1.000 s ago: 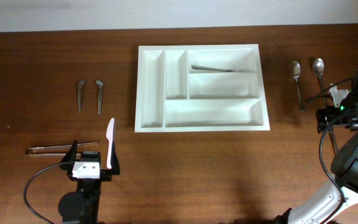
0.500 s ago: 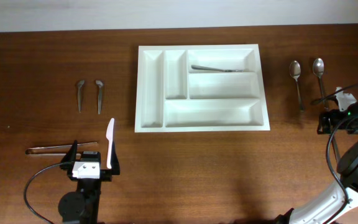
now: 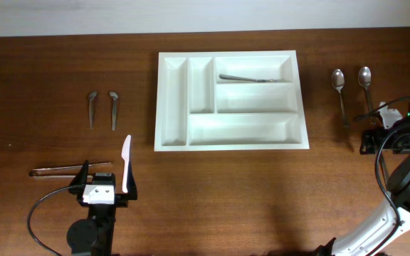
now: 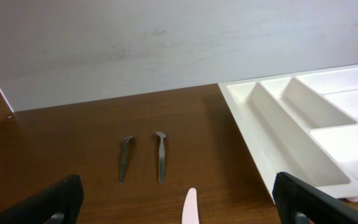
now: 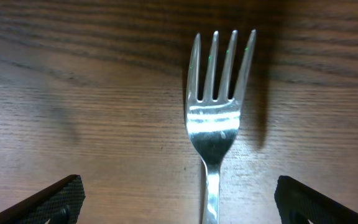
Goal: Pack container
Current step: 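Lower the right gripper, grasp the second fork and lift it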
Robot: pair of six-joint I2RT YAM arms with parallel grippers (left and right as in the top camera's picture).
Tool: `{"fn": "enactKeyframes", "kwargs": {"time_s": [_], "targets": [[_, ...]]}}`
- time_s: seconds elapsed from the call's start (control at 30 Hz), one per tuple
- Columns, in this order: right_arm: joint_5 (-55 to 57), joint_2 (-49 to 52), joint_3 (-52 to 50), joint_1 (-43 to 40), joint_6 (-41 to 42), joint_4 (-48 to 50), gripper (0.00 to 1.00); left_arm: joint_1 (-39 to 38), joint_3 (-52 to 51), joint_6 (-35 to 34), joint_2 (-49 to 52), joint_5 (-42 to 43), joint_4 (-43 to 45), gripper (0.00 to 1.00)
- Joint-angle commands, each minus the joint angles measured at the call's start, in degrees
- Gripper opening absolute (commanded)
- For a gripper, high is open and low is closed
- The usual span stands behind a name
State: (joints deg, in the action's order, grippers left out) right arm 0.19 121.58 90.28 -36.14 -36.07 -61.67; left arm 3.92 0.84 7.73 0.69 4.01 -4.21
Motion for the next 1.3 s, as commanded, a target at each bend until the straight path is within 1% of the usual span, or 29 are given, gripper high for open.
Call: {"fn": "enactKeyframes", "kwargs": {"time_s": [0.0, 0.13, 0.27, 0.37, 0.53, 0.6, 0.8, 1.27], "targets": [[0.9, 1.9, -0.5, -0.7, -0.3, 0.0, 0.99, -0.1, -0.3, 0.6, -0.3, -0.4, -0.1, 0.99], [3.2, 1.9, -0.5, -1.4, 1.8, 0.7, 0.99, -0.1, -0.3, 0.6, -0.3, -0.4, -0.1, 0.99], [3.5, 1.9, -0.6, -2.4, 2.3, 0.8, 1.00, -0.1, -0.3, 0.6, -0.3, -0.4, -0.1, 0.99], [3.4, 1.9, -0.9, -3.0, 2.3, 0.9, 0.96, -0.1, -0.3, 0.6, -0.3, -0.4, -0.1, 0.99], [1.6, 1.9, -1.0, -2.9, 2.5, 1.1, 0.95, -0.1, -0.3, 0.6, -0.3, -0.4, -0.1, 0.99], [1.6, 1.9, -1.0, -2.8, 2.5, 1.0, 0.92, -0.1, -0.3, 0.6, -0.3, -0.4, -0.1, 0.99], [1.6, 1.9, -1.2, -2.8, 2.9, 1.0, 0.89, -0.1, -0.3, 0.6, -0.3, -0.4, -0.1, 0.99], [2.0, 2.7, -2.0, -2.8, 3.5, 2.0, 0.91, -0.1, -0.3, 0.6, -0.3, -0.4, -0.1, 0.99]]}}
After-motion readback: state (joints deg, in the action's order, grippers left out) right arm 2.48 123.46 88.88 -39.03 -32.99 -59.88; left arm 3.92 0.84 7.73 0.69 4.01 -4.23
